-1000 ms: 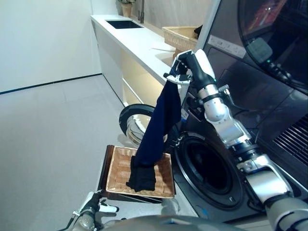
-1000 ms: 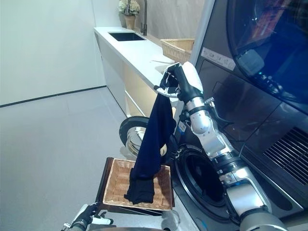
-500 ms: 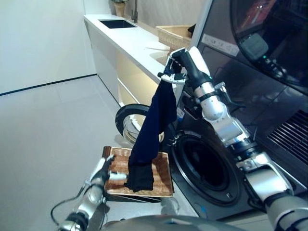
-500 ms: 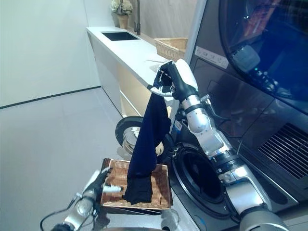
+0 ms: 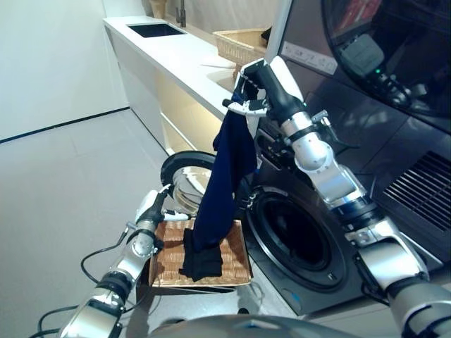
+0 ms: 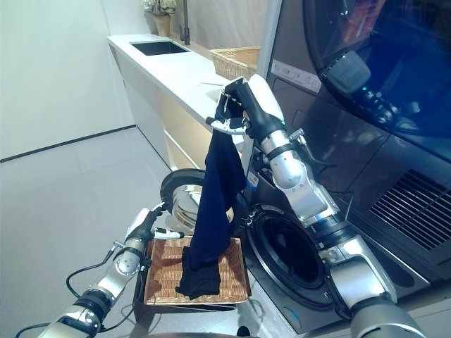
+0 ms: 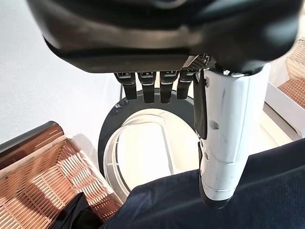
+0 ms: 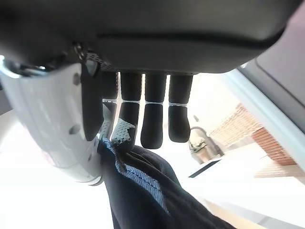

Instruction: Pick up the clothes and place them into the washing machine

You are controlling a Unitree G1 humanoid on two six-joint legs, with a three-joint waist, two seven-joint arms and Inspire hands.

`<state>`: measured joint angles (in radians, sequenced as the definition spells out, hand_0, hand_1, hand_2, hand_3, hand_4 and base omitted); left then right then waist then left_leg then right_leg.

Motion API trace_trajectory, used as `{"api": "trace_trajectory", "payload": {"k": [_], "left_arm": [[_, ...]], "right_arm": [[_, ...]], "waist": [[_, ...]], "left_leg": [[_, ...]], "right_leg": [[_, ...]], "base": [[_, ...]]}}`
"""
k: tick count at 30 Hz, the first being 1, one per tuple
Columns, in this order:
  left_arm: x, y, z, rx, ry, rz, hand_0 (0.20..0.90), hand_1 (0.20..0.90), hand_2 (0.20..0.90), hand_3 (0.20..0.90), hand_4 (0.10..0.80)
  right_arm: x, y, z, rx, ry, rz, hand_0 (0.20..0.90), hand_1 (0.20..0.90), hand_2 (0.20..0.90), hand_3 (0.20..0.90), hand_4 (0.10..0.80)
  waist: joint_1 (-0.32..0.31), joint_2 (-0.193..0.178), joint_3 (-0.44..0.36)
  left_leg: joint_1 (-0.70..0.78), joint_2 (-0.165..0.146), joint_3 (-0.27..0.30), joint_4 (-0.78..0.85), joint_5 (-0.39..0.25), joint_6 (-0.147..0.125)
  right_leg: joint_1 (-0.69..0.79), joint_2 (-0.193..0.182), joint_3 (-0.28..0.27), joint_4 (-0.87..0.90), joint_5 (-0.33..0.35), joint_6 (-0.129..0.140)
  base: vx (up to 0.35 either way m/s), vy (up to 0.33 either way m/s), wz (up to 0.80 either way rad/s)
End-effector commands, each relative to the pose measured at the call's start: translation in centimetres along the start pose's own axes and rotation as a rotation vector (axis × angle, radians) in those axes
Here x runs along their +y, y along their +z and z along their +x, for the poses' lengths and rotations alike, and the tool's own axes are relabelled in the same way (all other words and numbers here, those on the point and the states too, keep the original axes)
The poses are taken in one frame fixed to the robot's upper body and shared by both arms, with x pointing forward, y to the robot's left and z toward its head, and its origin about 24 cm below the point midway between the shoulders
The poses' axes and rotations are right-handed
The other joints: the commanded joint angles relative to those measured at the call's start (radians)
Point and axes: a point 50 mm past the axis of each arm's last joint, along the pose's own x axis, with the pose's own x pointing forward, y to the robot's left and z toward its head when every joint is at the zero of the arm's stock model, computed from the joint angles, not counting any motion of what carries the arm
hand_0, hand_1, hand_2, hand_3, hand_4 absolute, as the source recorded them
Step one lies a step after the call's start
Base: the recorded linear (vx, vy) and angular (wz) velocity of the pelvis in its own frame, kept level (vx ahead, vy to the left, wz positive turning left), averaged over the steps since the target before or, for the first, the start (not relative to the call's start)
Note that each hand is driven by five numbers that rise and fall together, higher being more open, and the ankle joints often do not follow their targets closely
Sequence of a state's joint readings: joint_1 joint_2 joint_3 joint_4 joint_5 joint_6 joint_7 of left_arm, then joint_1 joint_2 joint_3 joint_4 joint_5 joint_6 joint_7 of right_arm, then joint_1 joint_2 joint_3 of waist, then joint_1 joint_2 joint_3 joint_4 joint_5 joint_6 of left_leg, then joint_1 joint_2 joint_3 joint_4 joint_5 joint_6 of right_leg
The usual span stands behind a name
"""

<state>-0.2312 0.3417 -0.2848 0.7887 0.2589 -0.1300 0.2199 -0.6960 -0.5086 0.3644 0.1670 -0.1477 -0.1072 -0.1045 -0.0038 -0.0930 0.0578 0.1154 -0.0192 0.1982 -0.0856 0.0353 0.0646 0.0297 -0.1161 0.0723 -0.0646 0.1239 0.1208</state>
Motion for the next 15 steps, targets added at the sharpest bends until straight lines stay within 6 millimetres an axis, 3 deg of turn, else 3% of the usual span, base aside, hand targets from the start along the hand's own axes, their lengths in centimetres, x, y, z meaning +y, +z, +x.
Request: {"api": "trace_trajectory", "payload": {"k": [1,15], "left_arm": [[3.7,5.5,2.5,-0.201,0.136,0.034,0.900,0.900,0.900,0.900,0.800],[2.5,7.9,3.6,-0.223,0.091,0.014,0.900,0.900,0.900,0.900,0.800]], "right_arm": [[-4.8,5.0,2.8,-0.232,-0.153,-0.003,0.200,0.200,0.200,0.200,0.300],[-4.7,7.2,3.1,-0.325,-0.145,0.038,0.200,0.200,0.200,0.200,0.300]], "waist": [[0.021,0.021,-0.090],[-0.012,0.023,-0.096]], "left_leg": [[-0.002,-0.010,-0.048,0.009,-0.037,-0.050],[0.005,-0.009,-0.042,0.006,-0.042,-0.051]], "right_leg": [[0.010,0.010,0.000,0.105,-0.080,0.025],[0.006,0.017,0.012,0.109,-0.088,0.022]], "base": [[0.000,0.000,0.00],[-0.001,-0.001,-0.01]]}}
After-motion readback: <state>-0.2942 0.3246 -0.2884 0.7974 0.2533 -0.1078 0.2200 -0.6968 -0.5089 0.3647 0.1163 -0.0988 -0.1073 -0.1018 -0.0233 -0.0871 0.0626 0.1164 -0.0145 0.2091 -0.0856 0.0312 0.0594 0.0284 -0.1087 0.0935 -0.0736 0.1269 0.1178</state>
